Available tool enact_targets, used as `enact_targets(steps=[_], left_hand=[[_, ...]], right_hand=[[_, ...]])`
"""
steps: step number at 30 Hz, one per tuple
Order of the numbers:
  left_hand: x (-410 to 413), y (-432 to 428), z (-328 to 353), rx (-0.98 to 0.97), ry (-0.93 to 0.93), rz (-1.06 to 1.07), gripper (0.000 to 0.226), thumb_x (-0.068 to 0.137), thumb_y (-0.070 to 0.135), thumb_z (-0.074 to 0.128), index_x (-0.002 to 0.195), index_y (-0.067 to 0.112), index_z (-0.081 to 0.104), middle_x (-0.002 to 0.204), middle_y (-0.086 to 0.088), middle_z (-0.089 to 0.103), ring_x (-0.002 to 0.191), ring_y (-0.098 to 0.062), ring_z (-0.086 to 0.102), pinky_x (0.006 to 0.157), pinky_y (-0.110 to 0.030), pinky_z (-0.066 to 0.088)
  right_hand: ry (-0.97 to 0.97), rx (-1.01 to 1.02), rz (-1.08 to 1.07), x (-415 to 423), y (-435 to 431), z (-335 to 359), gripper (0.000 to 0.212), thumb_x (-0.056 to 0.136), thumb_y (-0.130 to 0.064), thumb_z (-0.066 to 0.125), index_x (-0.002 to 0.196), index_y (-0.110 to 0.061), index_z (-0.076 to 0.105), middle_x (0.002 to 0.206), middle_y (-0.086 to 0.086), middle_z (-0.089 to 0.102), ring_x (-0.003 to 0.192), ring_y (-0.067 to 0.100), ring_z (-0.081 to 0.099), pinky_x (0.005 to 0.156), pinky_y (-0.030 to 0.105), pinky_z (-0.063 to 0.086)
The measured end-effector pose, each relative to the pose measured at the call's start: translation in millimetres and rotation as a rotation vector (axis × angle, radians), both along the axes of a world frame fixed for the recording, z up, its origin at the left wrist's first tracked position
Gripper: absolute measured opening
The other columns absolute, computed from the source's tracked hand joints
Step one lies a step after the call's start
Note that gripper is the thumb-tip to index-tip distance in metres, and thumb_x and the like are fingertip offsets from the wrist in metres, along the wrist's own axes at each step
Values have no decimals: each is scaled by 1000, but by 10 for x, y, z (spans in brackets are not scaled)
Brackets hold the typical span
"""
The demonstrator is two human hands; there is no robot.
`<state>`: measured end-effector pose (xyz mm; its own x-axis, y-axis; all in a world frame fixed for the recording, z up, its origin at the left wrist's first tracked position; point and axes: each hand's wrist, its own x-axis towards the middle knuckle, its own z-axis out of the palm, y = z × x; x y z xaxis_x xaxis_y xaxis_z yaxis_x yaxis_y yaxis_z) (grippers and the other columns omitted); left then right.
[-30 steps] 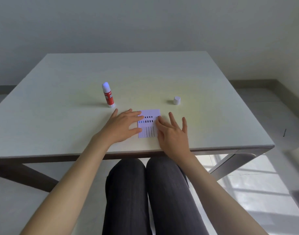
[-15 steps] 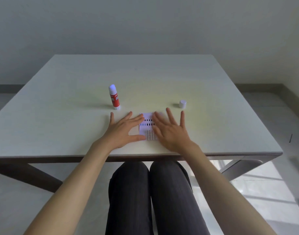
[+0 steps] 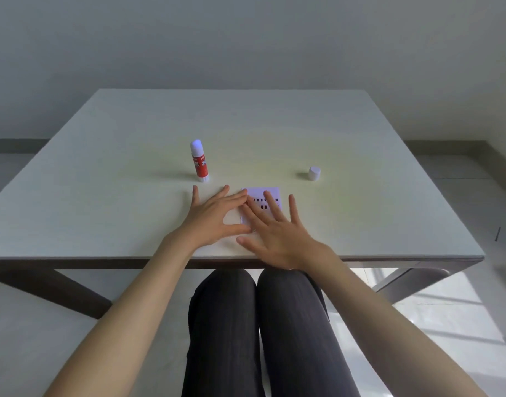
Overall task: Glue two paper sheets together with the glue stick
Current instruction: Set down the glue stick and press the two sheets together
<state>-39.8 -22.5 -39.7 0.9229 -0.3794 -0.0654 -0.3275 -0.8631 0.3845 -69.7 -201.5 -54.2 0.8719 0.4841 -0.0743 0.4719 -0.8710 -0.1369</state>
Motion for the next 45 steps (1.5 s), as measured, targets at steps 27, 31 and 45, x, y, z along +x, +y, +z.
enact_targets(steps=[27,31,45], left_hand=[[10,9,-31,-64,23,3,77,78,60,56,145,37,25,154,26,19,147,-6,3,110,-60,-15],[12,14,-44,-73,31,6,79,77,63,54,145,39,23,154,25,19,147,-6,2,111,-60,-15],[4,22,-66,-97,32,10,77,79,59,56,145,38,23,154,25,19,146,-4,1,111,-59,-15]], right_hand=[[-31,-56,-1,-39,29,7,74,89,-62,10,147,-25,-15,159,-9,-15,145,27,-20,109,59,-19],[18,-52,-94,117,-94,72,73,89,-65,11,148,-29,-12,158,-15,-13,145,26,-21,110,59,-19],[0,-38,-79,58,-51,16,89,75,-75,-4,148,-26,-10,159,-12,-12,144,24,-24,108,56,-23]])
